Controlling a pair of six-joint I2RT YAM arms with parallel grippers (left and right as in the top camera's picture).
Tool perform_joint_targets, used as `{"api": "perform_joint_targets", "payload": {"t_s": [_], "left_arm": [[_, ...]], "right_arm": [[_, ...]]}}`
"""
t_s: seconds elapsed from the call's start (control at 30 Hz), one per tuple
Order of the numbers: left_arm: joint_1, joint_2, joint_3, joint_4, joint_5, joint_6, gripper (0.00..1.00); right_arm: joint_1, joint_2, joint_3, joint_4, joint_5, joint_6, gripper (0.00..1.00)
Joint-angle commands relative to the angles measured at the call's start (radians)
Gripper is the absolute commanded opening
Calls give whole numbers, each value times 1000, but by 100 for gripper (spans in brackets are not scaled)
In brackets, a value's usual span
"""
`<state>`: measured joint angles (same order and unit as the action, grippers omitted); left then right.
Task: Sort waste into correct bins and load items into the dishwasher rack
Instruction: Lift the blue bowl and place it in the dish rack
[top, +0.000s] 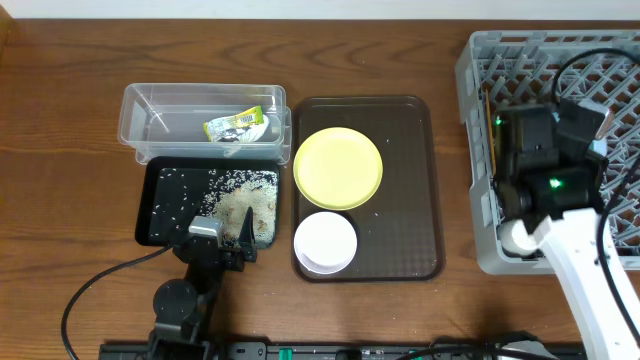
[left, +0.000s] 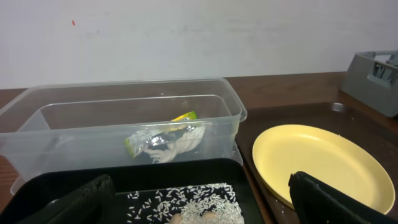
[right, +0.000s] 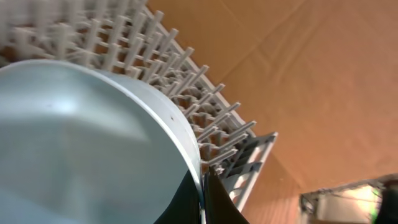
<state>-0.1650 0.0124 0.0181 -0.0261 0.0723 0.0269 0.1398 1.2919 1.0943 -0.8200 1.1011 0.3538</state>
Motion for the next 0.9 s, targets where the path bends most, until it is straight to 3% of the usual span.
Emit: {"api": "perform_joint_targets", "payload": {"t_s": [0.0, 0.5, 0.87], "left_arm": [[5, -1, -14, -37, 14, 6, 91], [5, -1, -14, -37, 14, 6, 91], [5, -1, -14, -37, 14, 6, 91]], "right_arm": [[-58, 39, 2, 8, 63, -21, 1], [-101, 263, 2, 20, -2, -37, 1], [58, 296, 2, -76, -36, -32, 1]]}}
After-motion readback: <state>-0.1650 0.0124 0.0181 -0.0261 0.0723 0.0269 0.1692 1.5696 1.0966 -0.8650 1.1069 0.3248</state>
